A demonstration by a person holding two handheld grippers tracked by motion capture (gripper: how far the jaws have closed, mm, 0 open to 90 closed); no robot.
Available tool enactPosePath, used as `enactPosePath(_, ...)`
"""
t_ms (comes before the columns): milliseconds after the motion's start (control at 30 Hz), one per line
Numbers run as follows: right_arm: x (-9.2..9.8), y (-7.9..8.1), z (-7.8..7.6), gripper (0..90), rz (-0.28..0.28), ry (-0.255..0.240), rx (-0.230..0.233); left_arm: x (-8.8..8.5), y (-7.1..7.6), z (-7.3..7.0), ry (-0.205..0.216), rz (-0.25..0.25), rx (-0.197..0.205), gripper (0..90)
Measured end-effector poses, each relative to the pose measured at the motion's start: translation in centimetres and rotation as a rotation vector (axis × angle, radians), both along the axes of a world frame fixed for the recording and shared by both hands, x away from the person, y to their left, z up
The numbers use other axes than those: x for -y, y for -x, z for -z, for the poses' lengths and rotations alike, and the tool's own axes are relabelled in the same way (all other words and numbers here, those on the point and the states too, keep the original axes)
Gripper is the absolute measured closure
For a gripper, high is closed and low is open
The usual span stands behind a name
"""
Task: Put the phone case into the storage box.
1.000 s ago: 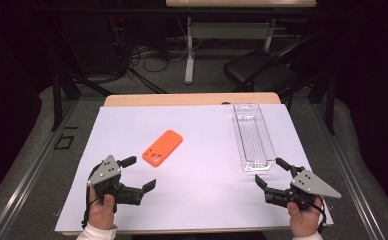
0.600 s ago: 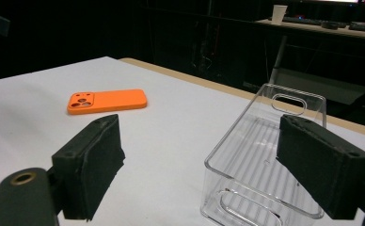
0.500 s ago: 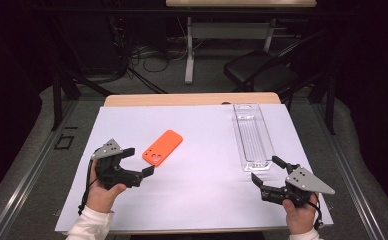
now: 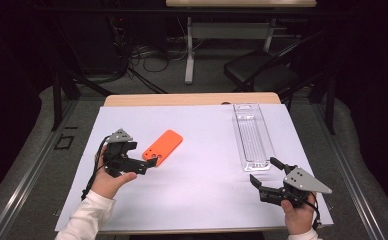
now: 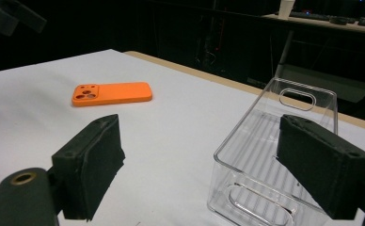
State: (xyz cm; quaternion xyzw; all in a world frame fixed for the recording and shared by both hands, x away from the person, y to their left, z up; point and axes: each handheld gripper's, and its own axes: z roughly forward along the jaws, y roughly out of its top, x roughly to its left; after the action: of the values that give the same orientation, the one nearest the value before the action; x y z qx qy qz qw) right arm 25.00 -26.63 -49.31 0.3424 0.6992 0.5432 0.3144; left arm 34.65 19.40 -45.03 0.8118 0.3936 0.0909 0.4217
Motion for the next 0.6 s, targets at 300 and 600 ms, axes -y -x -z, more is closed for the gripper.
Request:
enactPosePath(300,-0.3,0.2,-0.1,14.2,-0.005,0.009,0.006,0.0,-1.2,-1.7,-0.039,-0.009,0.004,0.5)
enactPosePath(600,-0.4,0.1,0.1,14.2,-0.008,0.012,-0.002,0.5,-3.0,-2.8,-0.068,-0.030,-0.031,0.5)
